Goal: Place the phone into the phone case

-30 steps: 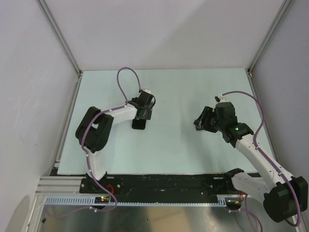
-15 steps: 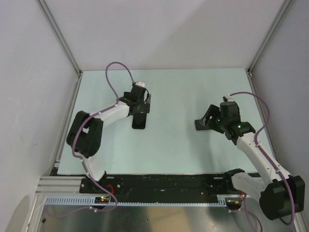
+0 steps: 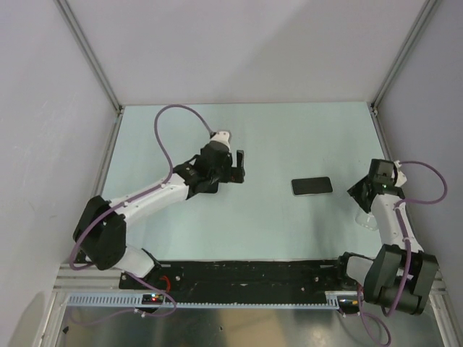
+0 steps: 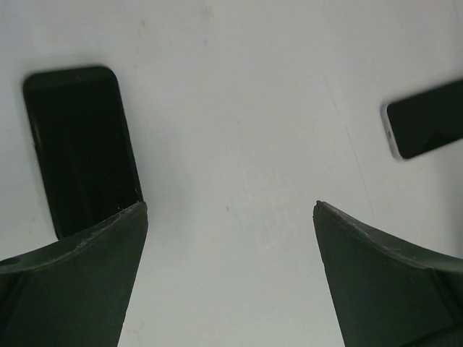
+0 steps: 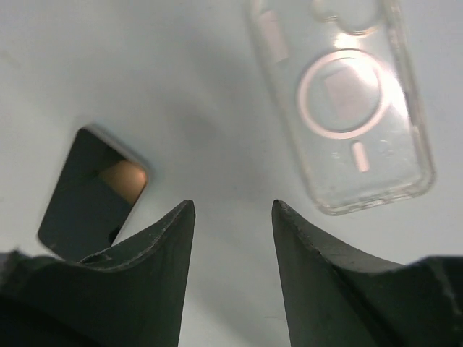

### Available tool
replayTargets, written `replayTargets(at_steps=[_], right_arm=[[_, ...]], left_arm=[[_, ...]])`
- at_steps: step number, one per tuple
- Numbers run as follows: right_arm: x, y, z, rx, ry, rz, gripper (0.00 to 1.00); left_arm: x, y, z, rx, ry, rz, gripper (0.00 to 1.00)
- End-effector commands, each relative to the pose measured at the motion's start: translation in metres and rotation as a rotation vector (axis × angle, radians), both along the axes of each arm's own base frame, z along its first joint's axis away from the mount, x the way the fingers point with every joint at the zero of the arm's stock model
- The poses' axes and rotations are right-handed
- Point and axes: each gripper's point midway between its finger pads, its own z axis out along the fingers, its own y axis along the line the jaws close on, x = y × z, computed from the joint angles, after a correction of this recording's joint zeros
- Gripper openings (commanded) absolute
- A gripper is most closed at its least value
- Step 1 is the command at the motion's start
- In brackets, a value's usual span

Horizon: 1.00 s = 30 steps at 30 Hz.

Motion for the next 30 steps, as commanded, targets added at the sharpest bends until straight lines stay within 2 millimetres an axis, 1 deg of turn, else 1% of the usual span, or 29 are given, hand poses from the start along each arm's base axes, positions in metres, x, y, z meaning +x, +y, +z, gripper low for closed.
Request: replayTargets(at_steps=[1,5,10,16,19,20,21,26,27,30], right_arm=[[-0.009,-0.031,-0.012,-0.045,0.044,-0.092,0.51],[-0.006,-0.041,-0.024,-0.006,0.054,-0.133,0.49],[0.002,-0.045,-0.041,0.039,0.073,-0.151,0.45],[0.001,-0.051,-0.058,0.065,0.113,-0.184,0.43],[-0.001,-0.050,-0.067,0.080,0.143,-0.189,0.40],[-0.002,-0.050,-0.070,0.086,0.154,-0.190,0.38],[-0.003,-0.049,-0.073,0.091,0.161,-0.189,0.33],[-0.004,-0.044,-0.082,0.118,0.187,-0.173,0.08],[-0.004,-0.043,-0.082,0.119,0.191,-0.170,0.04],[-0.003,-0.037,-0.076,0.102,0.184,-0.140,0.00]], left_arm=[[-0.022,-0.007,0.001,-0.070,0.039,-0.035,1.00],[-0.030,-0.013,0.009,-0.104,0.044,-0.070,1.00],[-0.030,-0.018,0.014,-0.123,0.047,-0.087,1.00],[-0.028,-0.026,0.017,-0.139,0.056,-0.107,1.00],[-0.027,-0.029,0.019,-0.146,0.055,-0.112,1.00],[-0.027,-0.030,0.019,-0.146,0.056,-0.115,1.00],[-0.026,-0.030,0.019,-0.147,0.055,-0.115,1.00],[-0.027,-0.029,0.019,-0.145,0.054,-0.113,0.99],[-0.027,-0.029,0.019,-0.145,0.053,-0.113,1.00],[-0.027,-0.027,0.020,-0.146,0.050,-0.106,0.99]])
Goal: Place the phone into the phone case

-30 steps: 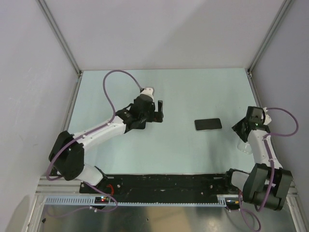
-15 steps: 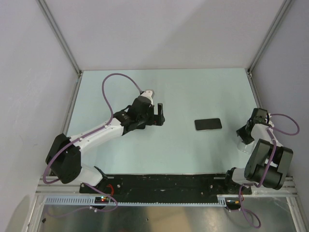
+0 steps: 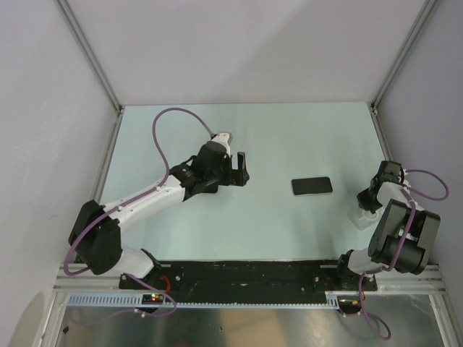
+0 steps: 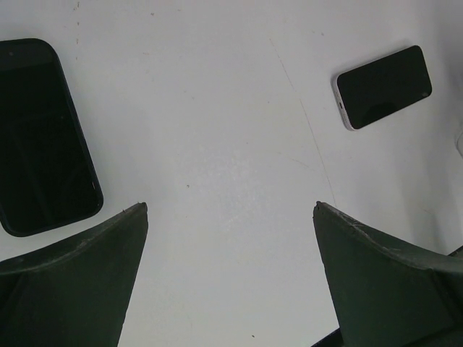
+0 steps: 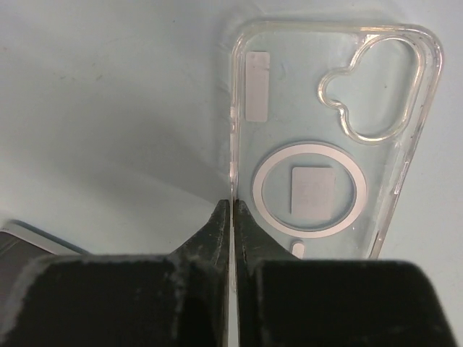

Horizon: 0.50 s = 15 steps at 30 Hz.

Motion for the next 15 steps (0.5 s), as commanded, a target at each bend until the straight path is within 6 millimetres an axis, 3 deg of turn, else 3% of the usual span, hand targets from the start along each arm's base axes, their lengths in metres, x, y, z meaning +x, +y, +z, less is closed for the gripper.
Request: replayTargets(at_steps=[1,6,10,13,15], right_arm=[[-0.002,0.017,-0.005,0.017,0.024,0.052,0.00],[0.003,0.031,0.015,-0.013,-0.015,0.125,0.00],[0.011,0.055,0.040,-0.033,-0.070,0.223,0.00],[0.022,0.097,0.066,-0.046,-0.139,0.388,0.00],[0.028,0.143,0.082,-0.049,-0.185,0.553,0.00]], left_arm=[[0.006,-0.008,0.021,-0.049,-0.039,0.002,0.99],[0.005,-0.005,0.026,-0.061,-0.045,0.022,0.99],[0.007,0.010,0.028,-0.064,-0.062,0.108,1.00],[0.005,0.030,0.022,-0.071,-0.059,0.206,1.00],[0.002,0.045,0.016,-0.081,-0.050,0.269,1.00]])
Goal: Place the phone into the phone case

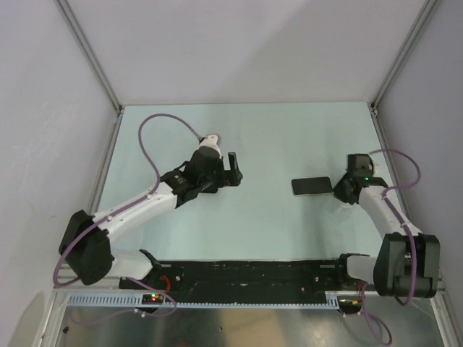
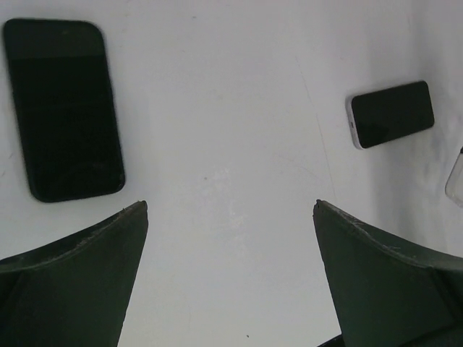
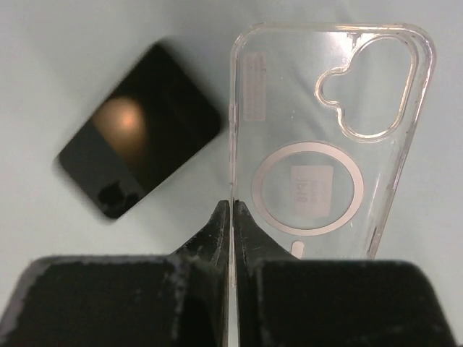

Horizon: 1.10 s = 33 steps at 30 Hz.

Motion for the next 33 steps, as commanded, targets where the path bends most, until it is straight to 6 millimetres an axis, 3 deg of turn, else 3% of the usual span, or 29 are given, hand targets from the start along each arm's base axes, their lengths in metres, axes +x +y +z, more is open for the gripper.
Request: replayTargets(at_steps=[1,6,9,13,18,21,25,27,30,33], right_arm=[[0.017,0.083,0.047,-0.001,-0.114,0.320,0.00],[0.016,0.190,0.062,-0.002,-0.161,0.685,0.00],[0.008,0.244,0.051,-0.050,-0.116,0.844,0.00],[-0.009,0.297,0.030,-0.099,-0.051,0.988,0.00],[-0.042,0.334,0.005,-0.094,0.002,1.147,0.00],[-0.059,0.346,-0.006,-0.108,0.027,1.229,0.06],[-0.062,0.344,-0.003,-0.123,0.022,1.229,0.55],[-0.056,0.342,0.009,-0.105,-0.011,1.192,0.67],[-0.043,0.330,0.036,-0.072,-0.070,1.107,0.72],[-0.023,0.290,0.054,-0.079,-0.104,0.908,0.70]], left_arm=[[-0.001,0.038,0.005,-0.050,-0.032,0.191,1.00],[-0.014,0.071,-0.009,-0.047,-0.040,0.288,1.00],[-0.022,0.084,-0.015,-0.060,-0.042,0.317,1.00],[-0.032,0.103,-0.024,-0.073,-0.043,0.354,1.00],[-0.038,0.120,-0.034,-0.083,-0.042,0.400,1.00],[-0.035,0.122,-0.038,-0.073,-0.032,0.414,0.99],[-0.023,0.113,-0.032,-0.064,-0.027,0.401,0.98],[-0.016,0.108,-0.027,-0.062,-0.032,0.394,0.98],[-0.004,0.097,-0.019,-0.066,-0.038,0.371,0.98],[0.016,0.072,-0.009,-0.078,-0.046,0.295,0.98]])
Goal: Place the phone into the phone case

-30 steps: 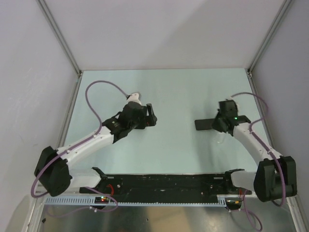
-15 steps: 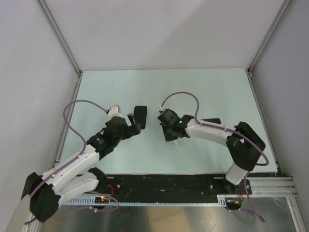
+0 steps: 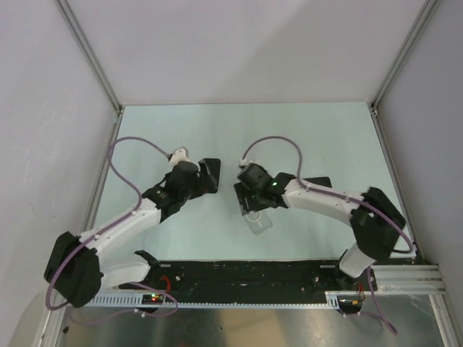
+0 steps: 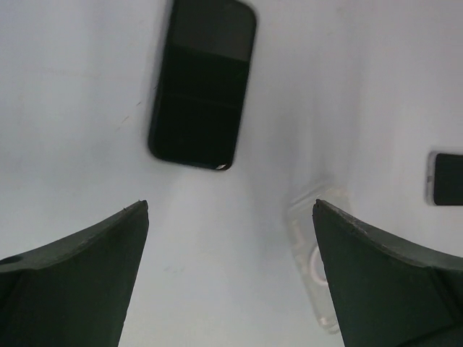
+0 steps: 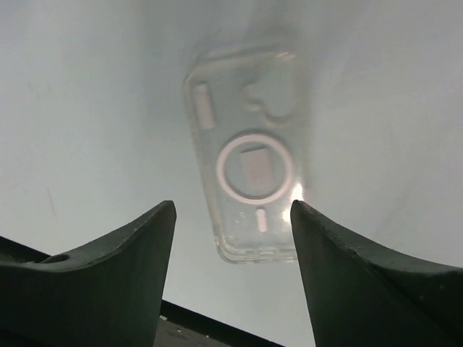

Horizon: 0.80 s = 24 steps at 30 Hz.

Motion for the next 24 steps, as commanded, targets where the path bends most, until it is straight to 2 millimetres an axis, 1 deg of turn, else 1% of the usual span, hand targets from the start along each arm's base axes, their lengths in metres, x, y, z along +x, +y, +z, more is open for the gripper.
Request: replayTargets(at_steps=[1,2,3,4,5,6,7,8,9,10,11,12,13,14,15,16,17,18,19,20,21,24], right_arm=[[0.041,-0.057,0.055,0.096,-0.120,-0.316,0.68],[0.043,-0.077,0.052,0.108,-0.113,-0.397,0.65],[0.050,-0.097,0.056,0.151,-0.117,-0.480,0.62],[0.048,-0.115,0.049,0.170,-0.102,-0.545,0.59],[0.052,-0.133,0.051,0.208,-0.110,-0.613,0.57],[0.052,-0.154,0.045,0.220,-0.108,-0.687,0.56],[0.053,-0.169,0.044,0.236,-0.123,-0.744,0.55],[0.051,-0.184,0.039,0.241,-0.124,-0.803,0.54],[0.051,-0.195,0.037,0.250,-0.131,-0.849,0.54],[0.049,-0.207,0.032,0.253,-0.128,-0.901,0.53],[0.047,-0.215,0.028,0.255,-0.126,-0.938,0.52],[0.047,-0.224,0.024,0.259,-0.126,-0.983,0.51],[0.046,-0.231,0.021,0.265,-0.126,-1.016,0.50],[0.047,-0.238,0.018,0.275,-0.125,-1.050,0.50],[0.048,-0.242,0.014,0.288,-0.122,-1.070,0.50],[0.049,-0.246,0.012,0.303,-0.117,-1.096,0.49],[0.051,-0.250,0.010,0.317,-0.113,-1.116,0.49],[0.053,-0.253,0.009,0.331,-0.107,-1.135,0.48],[0.054,-0.256,0.007,0.342,-0.102,-1.152,0.47],[0.055,-0.258,0.006,0.352,-0.100,-1.169,0.46],[0.056,-0.260,0.004,0.361,-0.097,-1.184,0.44],[0.055,-0.266,-0.001,0.374,-0.095,-1.229,0.39]], left_arm=[[0.042,-0.041,0.041,-0.055,-0.101,-0.095,0.98],[0.049,-0.054,0.044,-0.056,-0.105,-0.138,0.97],[0.056,-0.065,0.046,-0.051,-0.109,-0.170,0.96],[0.063,-0.078,0.049,-0.054,-0.114,-0.201,0.95],[0.071,-0.091,0.057,-0.062,-0.137,-0.227,0.94],[0.077,-0.104,0.057,-0.062,-0.140,-0.254,0.92],[0.084,-0.116,0.063,-0.075,-0.163,-0.274,0.90],[0.087,-0.129,0.060,-0.082,-0.165,-0.298,0.87],[0.094,-0.142,0.066,-0.107,-0.194,-0.317,0.85],[0.099,-0.157,0.063,-0.124,-0.196,-0.345,0.83],[0.105,-0.172,0.067,-0.147,-0.211,-0.368,0.81],[0.107,-0.187,0.061,-0.162,-0.201,-0.400,0.77],[0.111,-0.204,0.064,-0.186,-0.209,-0.428,0.75],[0.113,-0.219,0.056,-0.200,-0.196,-0.460,0.73],[0.116,-0.235,0.057,-0.222,-0.198,-0.484,0.72],[0.118,-0.247,0.047,-0.233,-0.179,-0.507,0.71],[0.121,-0.259,0.047,-0.254,-0.178,-0.524,0.70],[0.123,-0.270,0.039,-0.267,-0.161,-0.541,0.70],[0.125,-0.281,0.039,-0.292,-0.158,-0.554,0.69],[0.127,-0.292,0.030,-0.311,-0.138,-0.572,0.68],[0.129,-0.303,0.030,-0.337,-0.135,-0.586,0.68],[0.132,-0.332,0.007,-0.381,-0.099,-0.612,0.66]])
